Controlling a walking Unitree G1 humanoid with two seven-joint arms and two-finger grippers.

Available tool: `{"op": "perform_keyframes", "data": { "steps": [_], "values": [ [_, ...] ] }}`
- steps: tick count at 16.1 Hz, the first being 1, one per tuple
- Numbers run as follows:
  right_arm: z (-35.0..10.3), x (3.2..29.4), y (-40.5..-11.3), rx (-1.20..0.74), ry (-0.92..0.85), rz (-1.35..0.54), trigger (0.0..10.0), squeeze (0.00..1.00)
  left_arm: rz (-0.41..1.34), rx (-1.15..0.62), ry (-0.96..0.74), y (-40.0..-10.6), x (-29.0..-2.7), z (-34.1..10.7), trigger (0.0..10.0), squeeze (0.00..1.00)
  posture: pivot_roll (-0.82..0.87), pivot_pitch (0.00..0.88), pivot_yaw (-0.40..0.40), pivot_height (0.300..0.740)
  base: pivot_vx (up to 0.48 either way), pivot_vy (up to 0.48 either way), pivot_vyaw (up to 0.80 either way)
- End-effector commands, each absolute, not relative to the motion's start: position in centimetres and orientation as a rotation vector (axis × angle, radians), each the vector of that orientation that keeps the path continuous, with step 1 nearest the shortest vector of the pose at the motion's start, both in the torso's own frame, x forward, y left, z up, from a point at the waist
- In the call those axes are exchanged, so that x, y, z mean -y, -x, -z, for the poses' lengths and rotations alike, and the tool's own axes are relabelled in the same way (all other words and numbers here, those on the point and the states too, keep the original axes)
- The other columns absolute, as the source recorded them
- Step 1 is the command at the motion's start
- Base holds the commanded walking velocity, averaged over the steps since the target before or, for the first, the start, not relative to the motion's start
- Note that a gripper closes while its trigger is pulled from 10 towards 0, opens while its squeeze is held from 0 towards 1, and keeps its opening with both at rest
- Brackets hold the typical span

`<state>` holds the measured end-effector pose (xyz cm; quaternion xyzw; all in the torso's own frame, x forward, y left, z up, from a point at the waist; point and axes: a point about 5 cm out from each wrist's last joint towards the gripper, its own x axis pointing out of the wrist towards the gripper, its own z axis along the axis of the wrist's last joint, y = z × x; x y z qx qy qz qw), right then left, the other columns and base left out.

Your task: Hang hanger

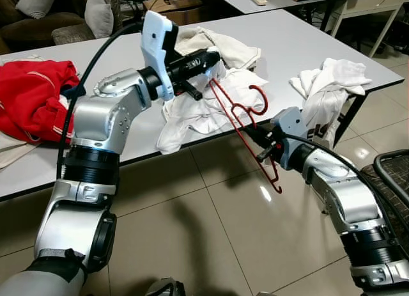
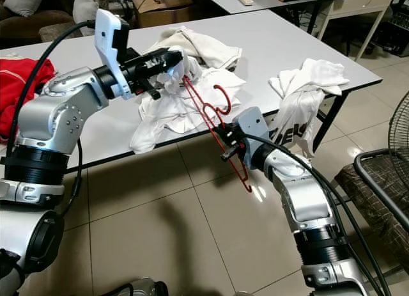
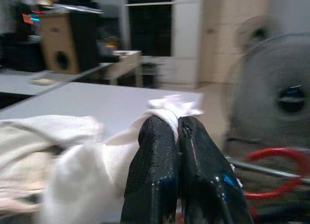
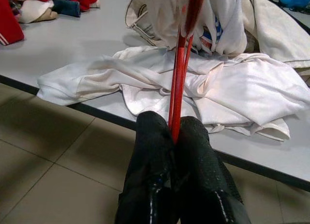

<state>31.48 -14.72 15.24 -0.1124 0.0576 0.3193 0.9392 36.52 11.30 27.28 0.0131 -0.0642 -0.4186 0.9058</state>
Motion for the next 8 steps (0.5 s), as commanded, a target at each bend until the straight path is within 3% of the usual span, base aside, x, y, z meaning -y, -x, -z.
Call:
{"op": "perform_keyframes", "data": {
  "steps": [1,8],
  "values": [
    [-15.5,14.4,-31.2,-0.104,0.225,-0.672,10.0,0.0,0.822,0.159,-0.075,-36.8,-11.4,-27.9,0.0,0.0,-0.14,0.0,0.06,0.74,0.0,0.0,0.0],
    [-16.3,13.9,-28.7,-0.09,0.244,-0.746,10.0,0.0,0.656,0.188,-0.114,-38.1,-12.5,-27.8,0.0,0.0,-0.14,0.0,0.059,0.74,0.0,0.0,0.0]
  ]
}}
